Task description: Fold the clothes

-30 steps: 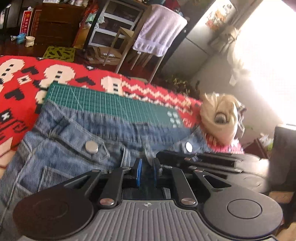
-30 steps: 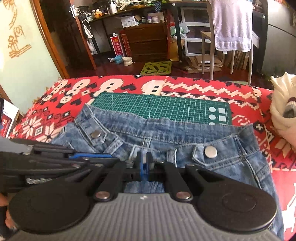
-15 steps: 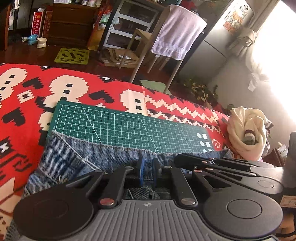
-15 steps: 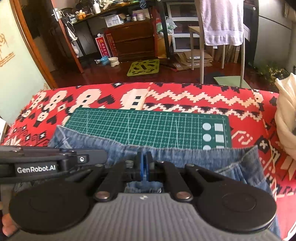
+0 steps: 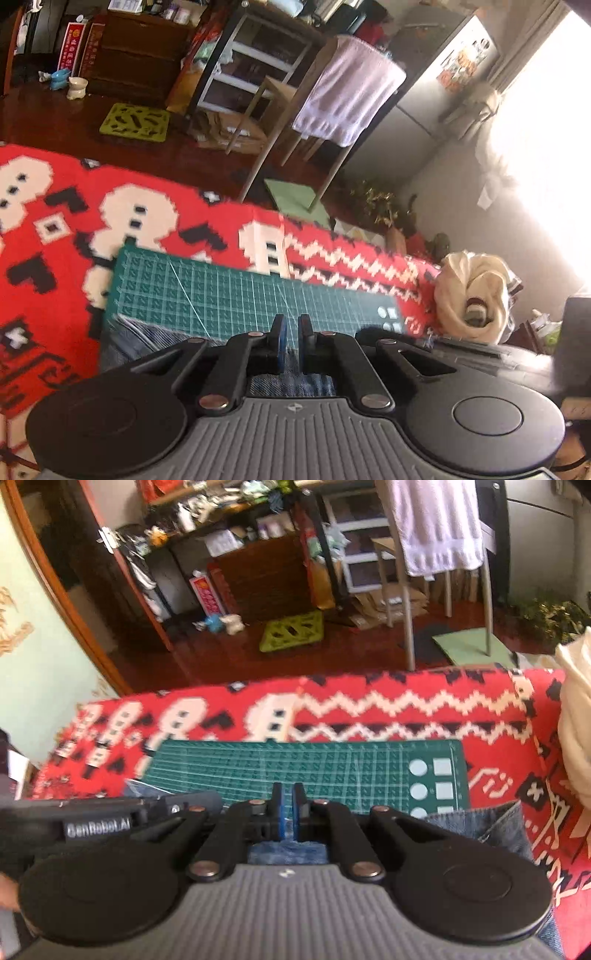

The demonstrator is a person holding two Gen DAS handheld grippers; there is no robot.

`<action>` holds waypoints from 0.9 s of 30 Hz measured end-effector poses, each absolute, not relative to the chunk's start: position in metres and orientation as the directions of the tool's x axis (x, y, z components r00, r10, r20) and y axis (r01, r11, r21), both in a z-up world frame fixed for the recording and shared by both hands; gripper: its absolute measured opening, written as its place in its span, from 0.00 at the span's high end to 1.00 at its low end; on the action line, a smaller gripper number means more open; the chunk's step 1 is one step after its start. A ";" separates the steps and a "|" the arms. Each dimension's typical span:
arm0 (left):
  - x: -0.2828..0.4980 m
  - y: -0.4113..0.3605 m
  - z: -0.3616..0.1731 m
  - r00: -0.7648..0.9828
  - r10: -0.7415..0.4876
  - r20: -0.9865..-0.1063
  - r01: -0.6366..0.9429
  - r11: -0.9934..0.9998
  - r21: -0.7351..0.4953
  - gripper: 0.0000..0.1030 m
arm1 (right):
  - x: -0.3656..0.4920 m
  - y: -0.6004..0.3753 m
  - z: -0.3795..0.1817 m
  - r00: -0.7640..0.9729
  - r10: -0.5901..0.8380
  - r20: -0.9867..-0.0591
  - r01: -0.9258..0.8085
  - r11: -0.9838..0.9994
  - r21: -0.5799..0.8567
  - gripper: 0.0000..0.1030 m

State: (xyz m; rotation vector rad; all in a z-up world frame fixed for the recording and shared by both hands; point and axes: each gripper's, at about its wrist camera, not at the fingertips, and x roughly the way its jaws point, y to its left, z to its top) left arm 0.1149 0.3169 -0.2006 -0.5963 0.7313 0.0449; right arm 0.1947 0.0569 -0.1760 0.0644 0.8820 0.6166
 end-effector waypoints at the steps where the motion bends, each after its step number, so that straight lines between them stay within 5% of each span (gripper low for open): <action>1: 0.114 0.319 -0.200 0.744 -0.167 -0.646 -0.240 0.837 -0.492 0.96 | 0.193 0.057 -0.174 0.470 0.531 -0.705 -0.493 0.821 0.289 0.96; 11: 0.102 0.334 -0.224 0.675 -0.159 -0.721 -0.259 0.863 -0.433 0.96 | 0.179 0.087 -0.196 0.417 0.503 -0.757 -0.588 0.784 0.198 0.97; 27: 0.111 0.351 -0.211 0.648 -0.116 -0.753 -0.261 0.895 -0.363 0.97 | 0.223 0.070 -0.185 0.403 0.517 -0.755 -0.439 0.833 0.336 0.97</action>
